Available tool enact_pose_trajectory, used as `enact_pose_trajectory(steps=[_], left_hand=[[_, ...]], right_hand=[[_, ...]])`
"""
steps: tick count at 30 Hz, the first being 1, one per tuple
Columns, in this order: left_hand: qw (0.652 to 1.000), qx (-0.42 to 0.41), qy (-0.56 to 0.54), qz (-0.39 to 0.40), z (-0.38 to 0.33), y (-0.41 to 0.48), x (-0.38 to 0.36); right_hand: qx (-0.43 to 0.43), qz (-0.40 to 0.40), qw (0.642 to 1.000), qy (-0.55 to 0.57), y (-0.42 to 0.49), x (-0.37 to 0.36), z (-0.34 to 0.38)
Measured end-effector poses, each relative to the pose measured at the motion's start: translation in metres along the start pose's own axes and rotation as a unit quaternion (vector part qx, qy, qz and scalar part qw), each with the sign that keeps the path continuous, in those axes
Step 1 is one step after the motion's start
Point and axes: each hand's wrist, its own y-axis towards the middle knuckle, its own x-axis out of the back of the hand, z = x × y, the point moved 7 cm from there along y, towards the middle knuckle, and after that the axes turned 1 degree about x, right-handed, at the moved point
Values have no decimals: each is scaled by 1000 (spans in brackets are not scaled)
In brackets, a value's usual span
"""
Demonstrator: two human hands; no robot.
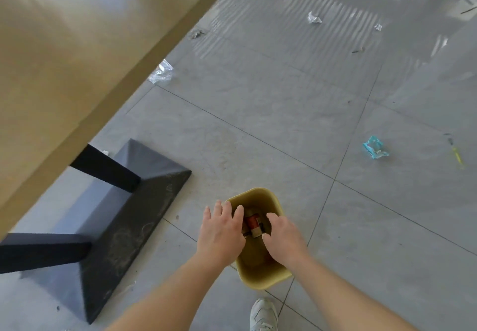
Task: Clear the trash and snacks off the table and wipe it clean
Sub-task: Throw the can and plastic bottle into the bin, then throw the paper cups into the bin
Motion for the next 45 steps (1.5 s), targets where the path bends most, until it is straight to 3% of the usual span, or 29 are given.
enact_pose_trajectory(steps=[11, 21, 33, 45], left_hand=[[997, 21, -21, -71, 21, -121, 190], [982, 95, -22, -160, 65, -232, 298], [930, 281, -30, -235, 200, -366, 343], [870, 435, -62, -224, 327, -494, 300]], right_hand=[[72, -65, 994, -57, -128, 141, 102], [233, -125, 959, -99, -223, 221, 225], [407, -88, 901, -124, -292, 192, 400], [529, -29, 834, -153, -351, 103, 551]])
